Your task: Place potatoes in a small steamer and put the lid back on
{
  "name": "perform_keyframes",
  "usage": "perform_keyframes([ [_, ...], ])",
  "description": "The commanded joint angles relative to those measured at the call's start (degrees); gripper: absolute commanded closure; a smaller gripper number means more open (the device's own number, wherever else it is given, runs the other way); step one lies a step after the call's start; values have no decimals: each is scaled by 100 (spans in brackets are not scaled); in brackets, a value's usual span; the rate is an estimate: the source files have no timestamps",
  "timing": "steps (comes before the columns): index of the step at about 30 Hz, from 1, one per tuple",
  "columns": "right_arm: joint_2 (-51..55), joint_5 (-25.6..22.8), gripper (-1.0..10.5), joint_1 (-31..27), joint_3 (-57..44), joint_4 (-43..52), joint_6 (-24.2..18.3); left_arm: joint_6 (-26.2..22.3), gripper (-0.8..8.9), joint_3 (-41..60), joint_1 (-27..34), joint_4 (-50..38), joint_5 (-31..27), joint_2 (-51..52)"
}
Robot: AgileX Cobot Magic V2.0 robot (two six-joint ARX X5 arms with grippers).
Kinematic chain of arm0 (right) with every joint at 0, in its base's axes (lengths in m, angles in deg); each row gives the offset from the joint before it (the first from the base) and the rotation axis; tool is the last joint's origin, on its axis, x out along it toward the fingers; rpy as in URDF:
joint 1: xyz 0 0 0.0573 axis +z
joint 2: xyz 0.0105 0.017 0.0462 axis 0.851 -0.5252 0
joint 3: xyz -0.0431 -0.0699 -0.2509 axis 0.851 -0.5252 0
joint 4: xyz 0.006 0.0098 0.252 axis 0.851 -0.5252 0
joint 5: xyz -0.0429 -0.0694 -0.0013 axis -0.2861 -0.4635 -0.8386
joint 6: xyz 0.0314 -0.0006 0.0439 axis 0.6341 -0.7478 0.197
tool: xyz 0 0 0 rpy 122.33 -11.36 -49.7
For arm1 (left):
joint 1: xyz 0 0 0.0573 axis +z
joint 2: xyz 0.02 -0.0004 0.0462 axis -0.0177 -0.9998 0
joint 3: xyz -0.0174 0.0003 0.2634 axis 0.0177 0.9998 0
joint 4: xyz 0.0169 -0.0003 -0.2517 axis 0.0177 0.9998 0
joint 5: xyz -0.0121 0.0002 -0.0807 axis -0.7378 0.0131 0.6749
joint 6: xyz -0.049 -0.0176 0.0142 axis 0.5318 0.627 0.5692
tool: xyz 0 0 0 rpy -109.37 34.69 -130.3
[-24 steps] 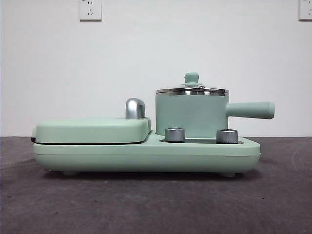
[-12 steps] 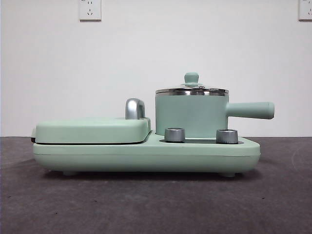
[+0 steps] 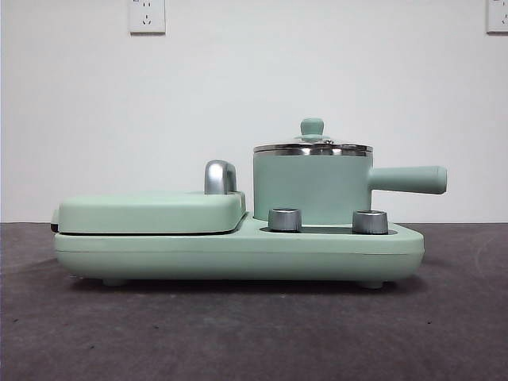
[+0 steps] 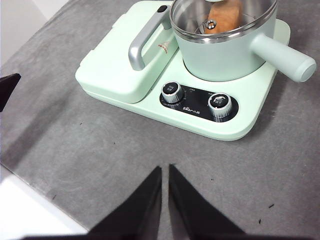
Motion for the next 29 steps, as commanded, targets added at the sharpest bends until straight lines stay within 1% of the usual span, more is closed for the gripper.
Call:
perform_keyframes([
  [1,-17,-4,926,50,50,63,-48,9,794,109,4,44,-33,9],
  [16,15,-4,927,50,20,122,-48,9,794,107,4,44,-33,7],
  [17,70,-79,927,-28,-15,149,-76,9,794,107,4,44,-33,7],
  [18,127,-153,927,-157,-57,149,-133,9,794,107,4,44,-33,7],
  [19,170,-225,930,-385,-190,249,-323,9,794,107,4,46,-33,9],
  [21,365,-199,930,-879,-555,634,-546,9,794,107,4,46,-33,7],
  [24,857,-267,930,-1790,-1462,1410,-863,9,794,107,4,46,-33,7],
  [27,1410,-629,930,-2612,-2479,2175,-1397,9,794,107,4,46,-33,7],
  [29,1764,-750,930,-3040,-3086,2594,-1720,9,794,107,4,46,-33,9],
])
